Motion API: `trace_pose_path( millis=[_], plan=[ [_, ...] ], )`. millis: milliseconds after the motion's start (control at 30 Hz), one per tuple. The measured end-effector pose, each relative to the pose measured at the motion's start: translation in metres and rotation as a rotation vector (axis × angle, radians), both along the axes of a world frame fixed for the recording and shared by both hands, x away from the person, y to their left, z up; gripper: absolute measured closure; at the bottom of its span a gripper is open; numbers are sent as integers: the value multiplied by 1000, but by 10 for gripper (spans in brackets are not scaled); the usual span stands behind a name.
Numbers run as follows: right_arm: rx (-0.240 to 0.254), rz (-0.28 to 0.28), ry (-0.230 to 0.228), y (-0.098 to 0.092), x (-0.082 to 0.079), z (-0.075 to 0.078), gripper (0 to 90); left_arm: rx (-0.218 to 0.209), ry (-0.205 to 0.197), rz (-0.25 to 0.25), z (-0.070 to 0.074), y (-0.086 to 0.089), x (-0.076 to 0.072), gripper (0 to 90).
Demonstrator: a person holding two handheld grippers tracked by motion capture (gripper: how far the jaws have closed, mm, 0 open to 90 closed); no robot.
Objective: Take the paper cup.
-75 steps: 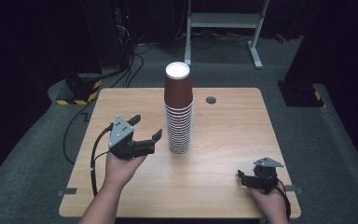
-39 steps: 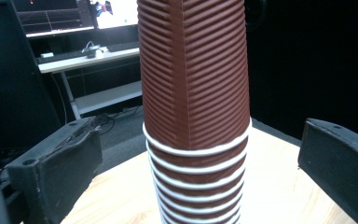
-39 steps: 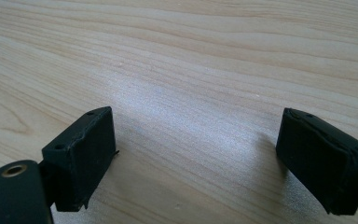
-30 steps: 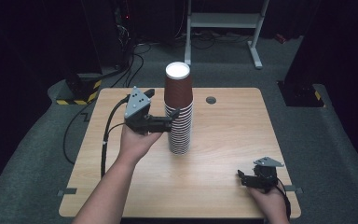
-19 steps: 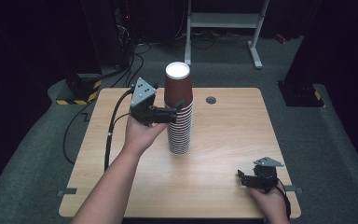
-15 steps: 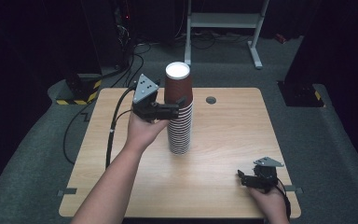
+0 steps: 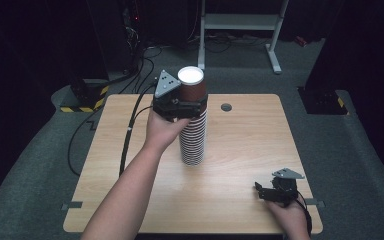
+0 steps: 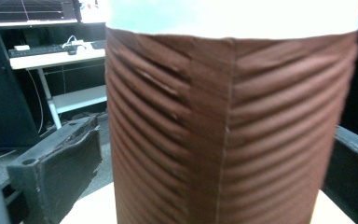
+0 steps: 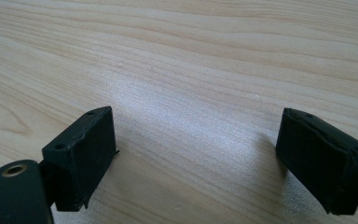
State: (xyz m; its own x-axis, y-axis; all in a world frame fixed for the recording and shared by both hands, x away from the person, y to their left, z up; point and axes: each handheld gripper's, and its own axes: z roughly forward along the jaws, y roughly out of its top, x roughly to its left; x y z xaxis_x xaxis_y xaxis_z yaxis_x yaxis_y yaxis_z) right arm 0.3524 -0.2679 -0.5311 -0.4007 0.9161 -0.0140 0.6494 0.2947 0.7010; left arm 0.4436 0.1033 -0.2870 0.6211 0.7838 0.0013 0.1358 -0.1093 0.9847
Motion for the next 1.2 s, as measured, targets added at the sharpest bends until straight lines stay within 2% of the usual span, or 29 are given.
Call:
trace_pose_path(
  millis=[167, 267, 400, 533, 700, 1200],
  plan=[
    [0, 0, 0, 0, 0, 0, 117, -7, 4, 9, -5, 1, 1, 31],
    [0, 0, 0, 0, 0, 0, 117, -41, 9, -9, -8, 3, 1, 55],
    [0, 0, 0, 0, 0, 0, 117, -51, -13, -10, -10, 3, -1, 78],
    [1, -1, 0, 0, 0, 0, 117, -60, -61, -5, -14, 3, -6, 123],
    [1, 0, 0, 0, 0, 0, 117, -75, -71, 1, -16, 3, -8, 136],
    [1, 2, 1, 0, -1, 0, 118, -59, -85, 22, -15, 2, -9, 146]
  ],
)
